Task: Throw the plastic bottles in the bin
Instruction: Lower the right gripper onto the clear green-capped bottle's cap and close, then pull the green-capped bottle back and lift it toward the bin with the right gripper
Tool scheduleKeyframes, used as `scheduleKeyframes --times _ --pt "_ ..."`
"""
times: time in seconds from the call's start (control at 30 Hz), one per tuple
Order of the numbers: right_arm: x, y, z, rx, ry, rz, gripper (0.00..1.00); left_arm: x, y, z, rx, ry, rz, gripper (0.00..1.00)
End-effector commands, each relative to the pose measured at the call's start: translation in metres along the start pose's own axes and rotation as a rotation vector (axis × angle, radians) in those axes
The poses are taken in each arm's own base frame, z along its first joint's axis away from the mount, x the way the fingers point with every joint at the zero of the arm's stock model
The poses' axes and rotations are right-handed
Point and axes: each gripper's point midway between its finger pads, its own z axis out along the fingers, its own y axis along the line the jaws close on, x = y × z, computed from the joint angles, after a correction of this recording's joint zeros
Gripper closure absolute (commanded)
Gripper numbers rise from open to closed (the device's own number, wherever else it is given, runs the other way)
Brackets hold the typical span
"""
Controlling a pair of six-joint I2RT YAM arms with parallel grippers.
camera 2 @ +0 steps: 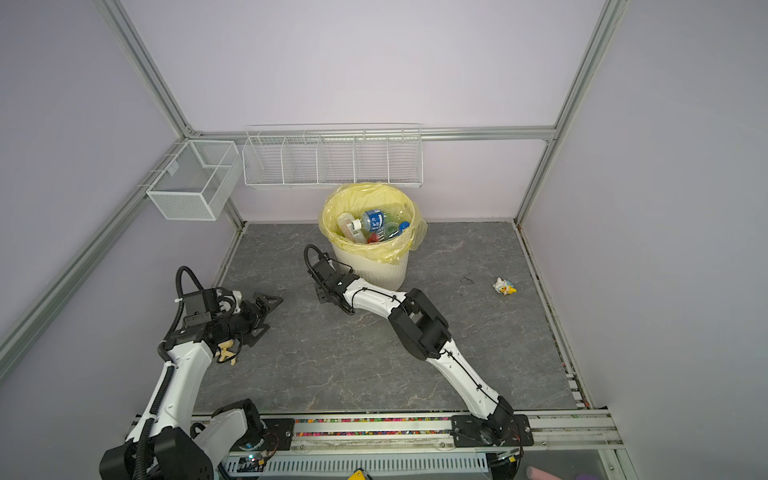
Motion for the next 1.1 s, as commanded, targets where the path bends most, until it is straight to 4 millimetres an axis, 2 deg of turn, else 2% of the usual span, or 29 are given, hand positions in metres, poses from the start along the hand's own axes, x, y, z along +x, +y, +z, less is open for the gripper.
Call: scheduleKeyframes --times 0.0,0.17,0.4,0.77,0.93,1.07 --pt "0.006 0.016 -0.009 -0.006 -0.014 -0.083 0.5 0.0 0.001 -0.001 0.004 -0.008 -0.003 0.0" --pt "0.017 0.026 -0.023 -0.075 -0.001 -0.065 0.56 -0.001 0.004 -0.002 -0.012 -0.015 0.0 0.0" --pt "0.033 0.028 -0.049 -0.144 0.009 -0.034 0.61 -0.003 0.007 -0.003 -0.033 -0.031 -0.003 0.0" --pt "0.076 0.038 -0.105 -0.236 0.045 -0.07 0.67 -0.007 0.01 -0.004 -0.055 -0.056 -0.014 0.0" --pt "0.095 0.031 -0.13 -0.282 0.058 -0.064 0.71 -0.007 0.013 -0.002 -0.061 -0.054 -0.02 0.0" --pt "0.111 0.014 -0.148 -0.273 0.059 -0.061 0.72 -0.004 0.019 0.001 -0.067 -0.051 -0.022 0.0"
